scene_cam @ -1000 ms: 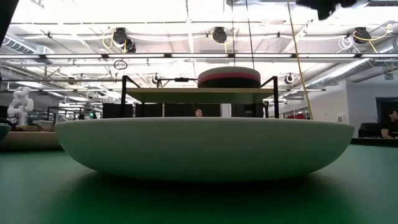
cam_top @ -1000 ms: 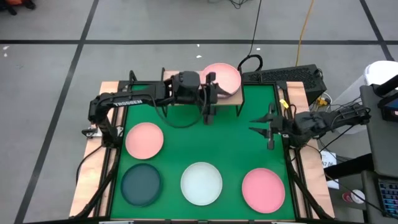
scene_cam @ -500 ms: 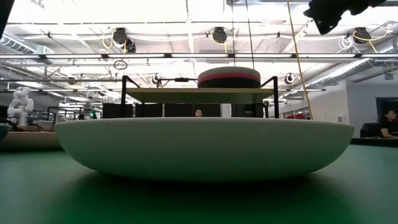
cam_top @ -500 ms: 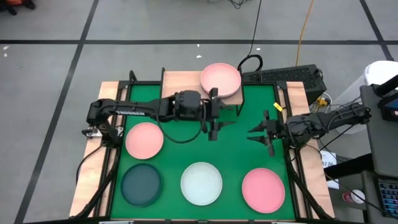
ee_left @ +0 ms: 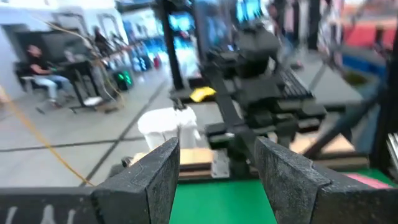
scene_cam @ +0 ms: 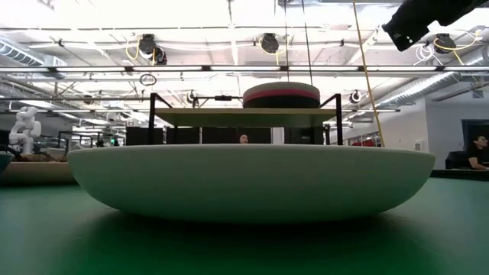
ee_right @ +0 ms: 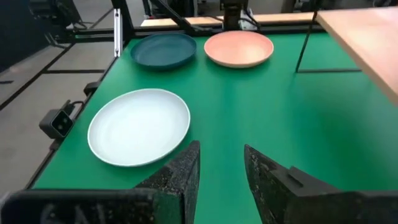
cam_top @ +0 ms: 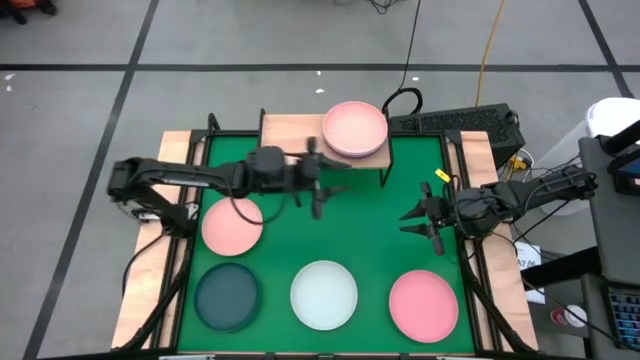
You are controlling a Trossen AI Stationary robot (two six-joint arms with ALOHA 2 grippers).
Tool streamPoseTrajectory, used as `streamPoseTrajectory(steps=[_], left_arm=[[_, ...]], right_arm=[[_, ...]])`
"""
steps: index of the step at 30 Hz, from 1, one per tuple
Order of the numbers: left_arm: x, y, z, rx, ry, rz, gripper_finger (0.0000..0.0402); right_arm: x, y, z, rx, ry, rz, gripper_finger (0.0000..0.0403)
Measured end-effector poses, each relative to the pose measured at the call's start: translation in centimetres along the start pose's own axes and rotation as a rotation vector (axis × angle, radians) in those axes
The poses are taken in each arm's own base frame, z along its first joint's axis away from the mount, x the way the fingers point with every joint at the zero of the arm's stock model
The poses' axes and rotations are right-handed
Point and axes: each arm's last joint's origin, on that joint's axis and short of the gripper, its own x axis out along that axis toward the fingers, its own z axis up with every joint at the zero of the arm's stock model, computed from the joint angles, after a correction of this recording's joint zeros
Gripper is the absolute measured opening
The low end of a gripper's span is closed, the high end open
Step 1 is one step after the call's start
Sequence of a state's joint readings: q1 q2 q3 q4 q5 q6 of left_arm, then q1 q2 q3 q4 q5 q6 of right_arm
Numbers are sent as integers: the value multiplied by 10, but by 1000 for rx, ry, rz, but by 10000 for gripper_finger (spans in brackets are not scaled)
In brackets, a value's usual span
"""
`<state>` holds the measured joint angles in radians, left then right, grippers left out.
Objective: Place and stack plates onto a shelf
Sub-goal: Put the light pink plate on the shelf
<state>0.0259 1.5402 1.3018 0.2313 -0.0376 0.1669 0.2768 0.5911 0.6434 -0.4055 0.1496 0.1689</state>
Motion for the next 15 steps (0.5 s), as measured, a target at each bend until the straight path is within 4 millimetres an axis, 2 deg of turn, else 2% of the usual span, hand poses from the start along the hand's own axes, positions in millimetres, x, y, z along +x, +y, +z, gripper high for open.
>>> streamPoseTrajectory(steps=[3, 8, 15], left_arm=[[-25, 7, -17, -60, -69, 37, 213], [-54, 12, -44, -148, -146, 69, 213], [-67, 10, -74, -212, -96, 71, 214]], right_arm=[[0, 0, -1, 12, 13, 2, 110], [0, -1, -3, 48, 31, -8, 110], [1, -1, -6, 99, 70, -2, 110]])
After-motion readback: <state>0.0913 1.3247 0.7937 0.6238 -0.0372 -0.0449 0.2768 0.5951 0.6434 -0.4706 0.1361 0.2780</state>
